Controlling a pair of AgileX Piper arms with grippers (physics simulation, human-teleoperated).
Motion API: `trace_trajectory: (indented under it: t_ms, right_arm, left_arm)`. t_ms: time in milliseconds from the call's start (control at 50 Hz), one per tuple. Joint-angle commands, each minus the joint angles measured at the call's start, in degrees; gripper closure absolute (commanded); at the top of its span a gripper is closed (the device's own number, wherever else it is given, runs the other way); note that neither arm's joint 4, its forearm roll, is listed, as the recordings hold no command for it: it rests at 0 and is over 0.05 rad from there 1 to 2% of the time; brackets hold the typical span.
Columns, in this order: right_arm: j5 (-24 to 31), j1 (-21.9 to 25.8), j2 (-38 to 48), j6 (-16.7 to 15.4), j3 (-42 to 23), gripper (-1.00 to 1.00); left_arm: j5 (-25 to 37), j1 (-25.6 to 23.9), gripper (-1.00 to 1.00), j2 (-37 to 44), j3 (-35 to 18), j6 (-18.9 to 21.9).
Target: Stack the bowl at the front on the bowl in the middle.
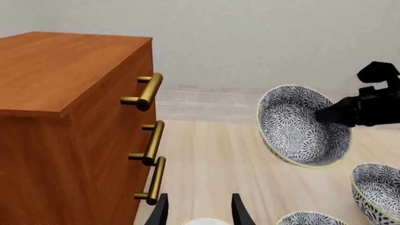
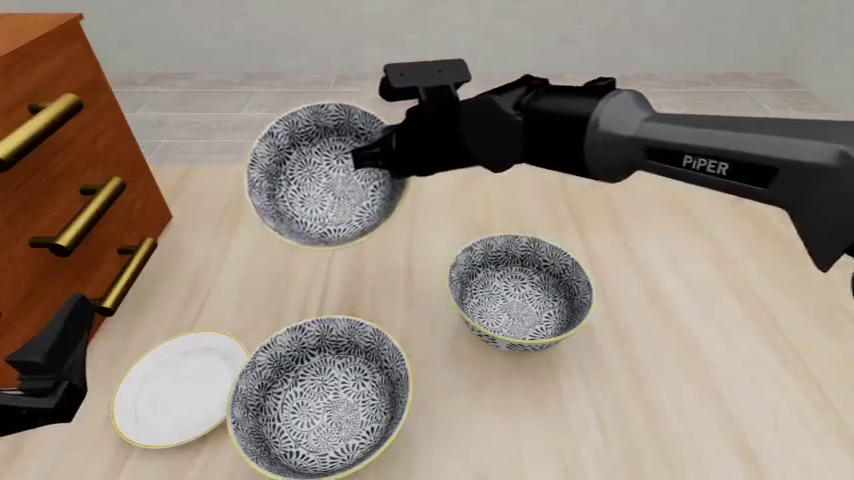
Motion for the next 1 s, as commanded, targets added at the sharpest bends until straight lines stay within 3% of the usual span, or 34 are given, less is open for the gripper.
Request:
trace_trajectory:
  t_ms: [20,200,500,1000]
  right_arm:
    - [0.9,-0.4,-7.3,-0.1,4.8,1.00]
    - [1.3,-1.8,-13.7,-1.5,10.2,1.00]
    - [0.8,-5.0,-25.3,0.4,20.4,1.00]
    - [-1.1,-12.9,-33.3,0.9,29.7,1.00]
  left_arm:
    - [-1.2,0.2,-1.00,1.6,0.0,-0.2]
    - [-0.2,-0.6,-1.00,0.6,0.0,0.0]
    - [-0.2,-0.9,-1.00,1.2,0.0,0.3]
    - [-0.6,-1.3,-1.00,2.0,0.0,0.5]
